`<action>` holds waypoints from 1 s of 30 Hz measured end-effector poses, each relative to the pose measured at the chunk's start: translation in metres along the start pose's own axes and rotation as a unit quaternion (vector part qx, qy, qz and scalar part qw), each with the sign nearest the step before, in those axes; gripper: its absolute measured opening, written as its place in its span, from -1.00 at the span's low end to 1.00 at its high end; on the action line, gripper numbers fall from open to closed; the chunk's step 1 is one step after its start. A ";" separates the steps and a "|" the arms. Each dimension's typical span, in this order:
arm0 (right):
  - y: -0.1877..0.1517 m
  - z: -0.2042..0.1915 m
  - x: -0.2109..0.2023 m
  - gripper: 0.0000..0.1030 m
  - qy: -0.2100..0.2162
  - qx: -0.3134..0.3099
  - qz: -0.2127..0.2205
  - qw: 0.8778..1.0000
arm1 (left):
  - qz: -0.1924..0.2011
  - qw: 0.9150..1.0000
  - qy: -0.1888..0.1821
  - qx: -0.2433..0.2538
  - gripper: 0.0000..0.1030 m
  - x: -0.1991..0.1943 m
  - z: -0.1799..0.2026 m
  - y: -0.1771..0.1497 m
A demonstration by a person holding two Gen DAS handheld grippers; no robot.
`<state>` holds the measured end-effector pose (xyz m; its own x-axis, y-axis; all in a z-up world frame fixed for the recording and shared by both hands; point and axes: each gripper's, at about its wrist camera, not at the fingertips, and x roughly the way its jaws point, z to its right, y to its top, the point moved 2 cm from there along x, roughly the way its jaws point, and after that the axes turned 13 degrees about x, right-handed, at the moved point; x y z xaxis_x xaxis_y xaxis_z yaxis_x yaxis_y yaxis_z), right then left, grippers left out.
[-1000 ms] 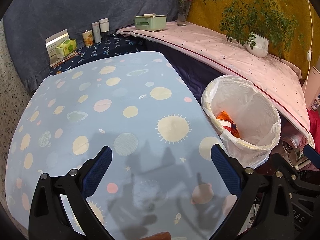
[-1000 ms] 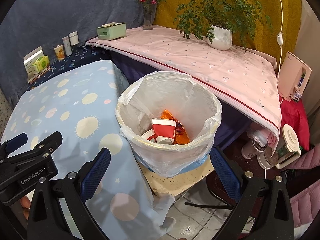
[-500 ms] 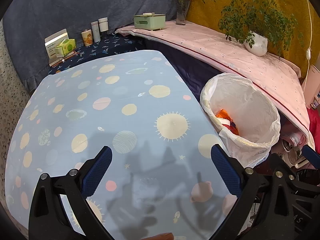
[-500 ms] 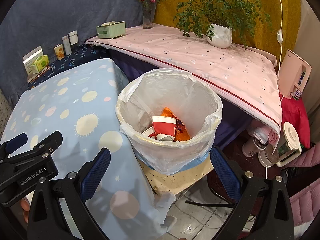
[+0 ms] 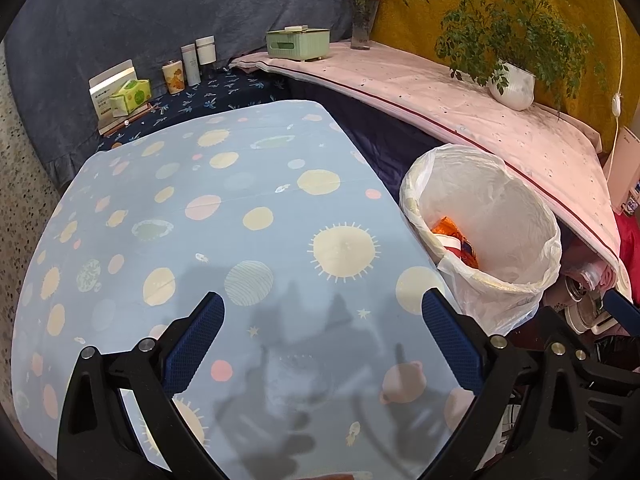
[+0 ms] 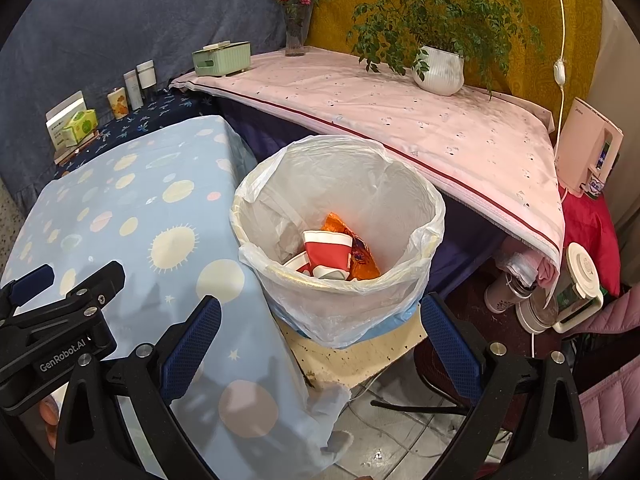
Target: Collect trash
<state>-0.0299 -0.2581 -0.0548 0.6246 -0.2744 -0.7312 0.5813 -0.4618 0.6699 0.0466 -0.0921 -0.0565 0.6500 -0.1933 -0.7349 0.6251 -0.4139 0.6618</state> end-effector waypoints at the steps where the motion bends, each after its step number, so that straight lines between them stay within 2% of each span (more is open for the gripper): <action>1: 0.000 0.000 0.000 0.87 0.000 0.000 0.000 1.000 | 0.000 1.000 0.001 0.000 0.84 0.000 0.001 0.000; 30: -0.004 0.007 0.002 0.87 -0.004 0.007 0.001 1.000 | 0.004 1.000 -0.001 0.013 0.84 -0.001 0.007 0.002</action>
<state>-0.0346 -0.2626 -0.0600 0.6221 -0.2824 -0.7303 0.5723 -0.4726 0.6702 0.0442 -0.0987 -0.0554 0.6544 -0.1986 -0.7296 0.6084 -0.4348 0.6640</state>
